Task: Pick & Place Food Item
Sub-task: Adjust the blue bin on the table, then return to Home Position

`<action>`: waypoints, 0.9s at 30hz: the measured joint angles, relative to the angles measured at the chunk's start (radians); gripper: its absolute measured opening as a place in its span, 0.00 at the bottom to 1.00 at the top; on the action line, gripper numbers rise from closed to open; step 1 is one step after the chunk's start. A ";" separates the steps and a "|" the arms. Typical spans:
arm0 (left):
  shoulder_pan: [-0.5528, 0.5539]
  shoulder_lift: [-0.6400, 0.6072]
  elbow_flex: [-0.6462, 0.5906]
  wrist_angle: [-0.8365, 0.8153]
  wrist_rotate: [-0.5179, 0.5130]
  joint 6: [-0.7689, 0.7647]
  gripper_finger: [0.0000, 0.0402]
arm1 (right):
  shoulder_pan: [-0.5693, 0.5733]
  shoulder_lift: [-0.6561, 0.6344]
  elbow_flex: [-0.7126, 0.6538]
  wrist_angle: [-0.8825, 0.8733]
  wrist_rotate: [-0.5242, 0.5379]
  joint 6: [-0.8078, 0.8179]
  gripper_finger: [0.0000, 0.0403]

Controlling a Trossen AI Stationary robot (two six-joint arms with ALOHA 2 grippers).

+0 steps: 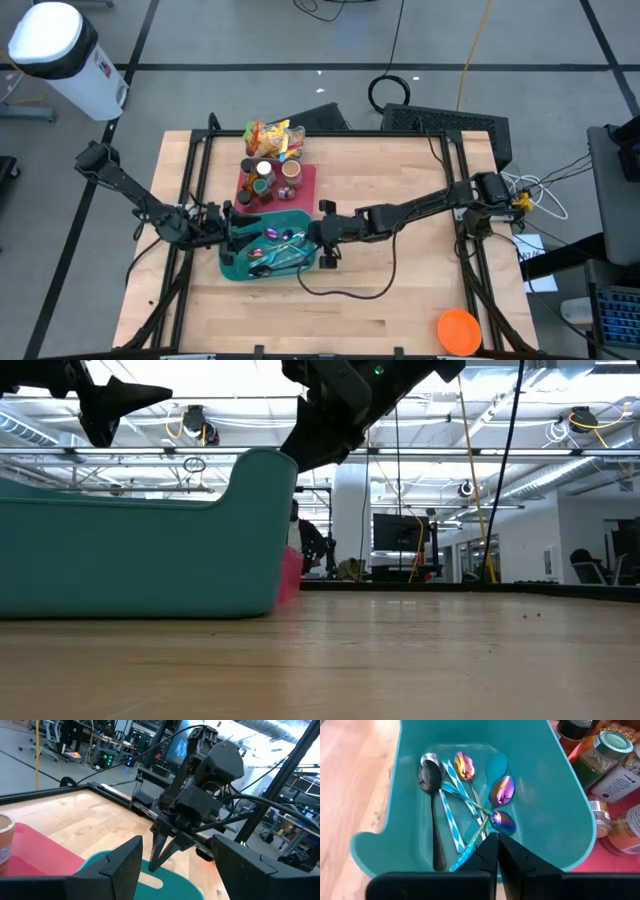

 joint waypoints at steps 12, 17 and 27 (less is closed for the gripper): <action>-0.067 -0.223 0.000 -0.087 -0.048 0.124 0.61 | 0.006 -0.238 -0.004 -0.193 -0.004 0.009 0.01; -0.101 -0.444 0.001 -0.348 -0.115 0.153 0.61 | 0.029 -0.430 -0.048 -0.283 -0.008 0.042 0.00; -0.103 -0.566 0.001 -0.501 -0.103 0.131 0.61 | 0.121 -0.804 -0.373 -0.265 -0.006 0.283 0.01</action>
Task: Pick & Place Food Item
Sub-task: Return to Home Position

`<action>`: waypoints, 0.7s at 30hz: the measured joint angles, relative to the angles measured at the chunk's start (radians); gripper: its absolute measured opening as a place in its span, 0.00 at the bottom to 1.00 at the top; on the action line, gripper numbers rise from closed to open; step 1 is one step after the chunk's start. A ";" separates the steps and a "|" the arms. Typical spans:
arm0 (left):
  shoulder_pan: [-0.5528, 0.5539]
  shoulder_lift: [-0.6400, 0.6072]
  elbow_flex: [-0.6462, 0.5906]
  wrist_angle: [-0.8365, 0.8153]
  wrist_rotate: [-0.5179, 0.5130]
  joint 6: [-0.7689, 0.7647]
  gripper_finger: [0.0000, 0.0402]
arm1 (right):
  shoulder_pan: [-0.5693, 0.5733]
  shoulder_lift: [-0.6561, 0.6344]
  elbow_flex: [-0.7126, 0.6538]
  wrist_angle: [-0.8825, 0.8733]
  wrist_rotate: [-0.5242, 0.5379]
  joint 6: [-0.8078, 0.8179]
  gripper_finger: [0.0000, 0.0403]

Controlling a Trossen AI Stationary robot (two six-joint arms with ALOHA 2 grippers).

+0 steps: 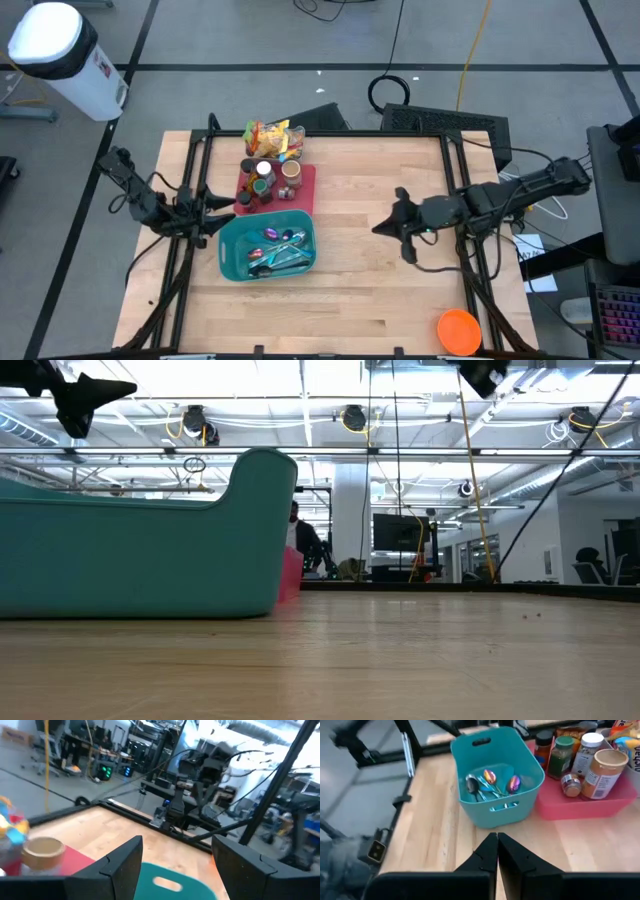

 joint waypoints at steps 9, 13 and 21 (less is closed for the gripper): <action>0.012 0.098 -0.065 0.071 0.146 0.016 0.61 | 0.017 -0.249 -0.363 0.339 -0.091 0.038 0.01; 0.056 0.143 -0.150 0.223 0.235 0.031 0.61 | -0.002 -0.332 -0.411 0.363 -0.104 0.033 0.01; 0.207 0.161 -0.238 0.324 0.366 0.011 0.61 | -0.005 -0.395 -0.424 0.365 -0.103 0.011 0.01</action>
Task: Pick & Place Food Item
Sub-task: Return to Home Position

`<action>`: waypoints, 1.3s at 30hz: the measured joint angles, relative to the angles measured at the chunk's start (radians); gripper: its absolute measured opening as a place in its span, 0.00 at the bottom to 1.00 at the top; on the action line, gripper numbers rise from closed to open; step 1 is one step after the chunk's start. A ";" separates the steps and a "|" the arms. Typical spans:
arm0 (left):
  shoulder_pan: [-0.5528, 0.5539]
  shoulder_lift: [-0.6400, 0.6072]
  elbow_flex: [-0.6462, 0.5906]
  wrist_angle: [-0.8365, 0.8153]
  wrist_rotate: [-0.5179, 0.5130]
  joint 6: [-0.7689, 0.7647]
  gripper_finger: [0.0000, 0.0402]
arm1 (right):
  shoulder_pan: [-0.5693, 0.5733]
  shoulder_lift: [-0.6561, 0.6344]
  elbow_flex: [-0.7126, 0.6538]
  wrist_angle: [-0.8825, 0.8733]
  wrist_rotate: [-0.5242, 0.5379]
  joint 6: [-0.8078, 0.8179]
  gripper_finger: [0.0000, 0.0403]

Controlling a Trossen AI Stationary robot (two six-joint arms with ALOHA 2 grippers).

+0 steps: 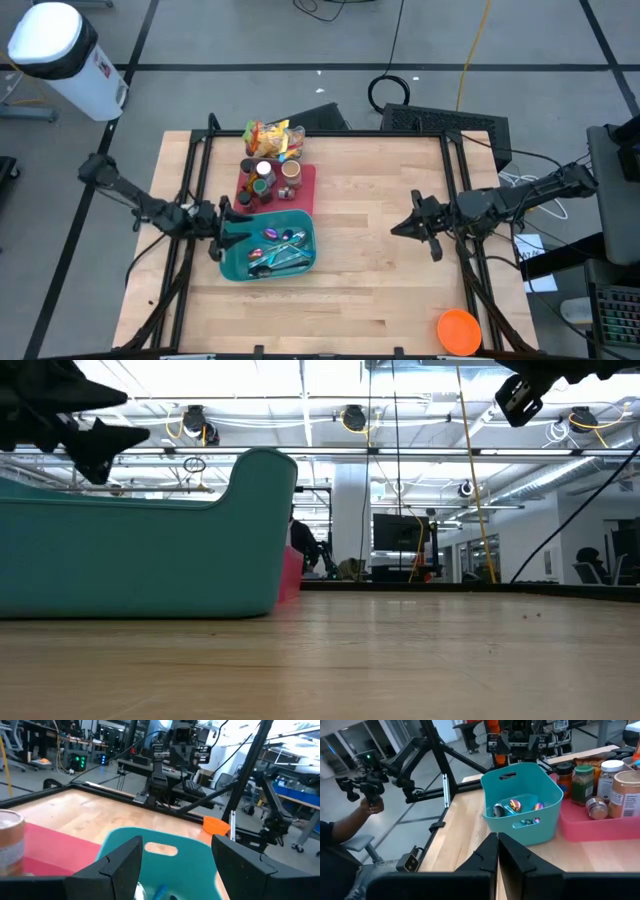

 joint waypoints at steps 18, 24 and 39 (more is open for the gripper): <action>0.381 -0.203 0.096 -0.308 0.423 0.122 0.61 | 0.001 -0.024 0.000 -0.049 -0.003 -0.073 0.00; 0.400 -0.253 0.093 -0.321 0.413 0.166 0.61 | 0.001 -0.058 -0.003 -0.072 -0.002 -0.089 0.00; 0.400 -0.252 0.093 -0.332 0.419 0.182 0.61 | 0.001 -0.167 -0.092 -0.053 0.000 -0.214 0.01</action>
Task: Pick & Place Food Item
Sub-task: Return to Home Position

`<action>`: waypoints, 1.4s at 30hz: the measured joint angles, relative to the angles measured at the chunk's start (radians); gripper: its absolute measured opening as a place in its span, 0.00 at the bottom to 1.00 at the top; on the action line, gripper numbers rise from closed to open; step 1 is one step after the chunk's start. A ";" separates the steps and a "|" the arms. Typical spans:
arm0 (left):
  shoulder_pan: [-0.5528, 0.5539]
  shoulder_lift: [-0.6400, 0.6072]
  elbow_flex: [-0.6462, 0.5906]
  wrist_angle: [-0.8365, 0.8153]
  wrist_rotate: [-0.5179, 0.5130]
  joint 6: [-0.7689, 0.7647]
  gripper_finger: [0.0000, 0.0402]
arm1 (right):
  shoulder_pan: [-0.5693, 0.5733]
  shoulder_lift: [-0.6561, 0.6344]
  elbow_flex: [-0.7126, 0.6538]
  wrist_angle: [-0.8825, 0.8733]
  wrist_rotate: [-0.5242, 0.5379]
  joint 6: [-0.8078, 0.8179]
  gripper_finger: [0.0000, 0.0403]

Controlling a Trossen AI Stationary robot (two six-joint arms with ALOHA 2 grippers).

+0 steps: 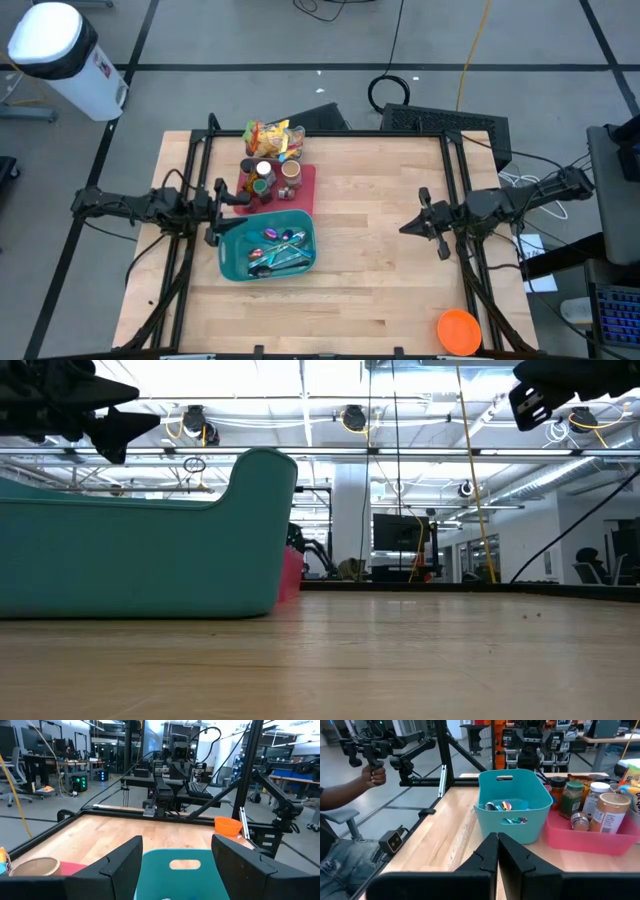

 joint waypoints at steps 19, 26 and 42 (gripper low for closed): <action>-0.002 0.002 0.000 -0.028 0.001 -0.020 0.61 | -0.002 -0.193 -0.248 0.230 0.132 -0.107 0.01; -0.002 0.002 -0.001 -0.027 0.001 -0.020 0.61 | -0.002 -0.260 -0.288 0.223 0.130 -0.107 0.01; -0.002 0.000 -0.002 -0.016 0.000 0.006 0.61 | -0.002 -0.373 -0.291 0.147 -0.003 -0.102 0.01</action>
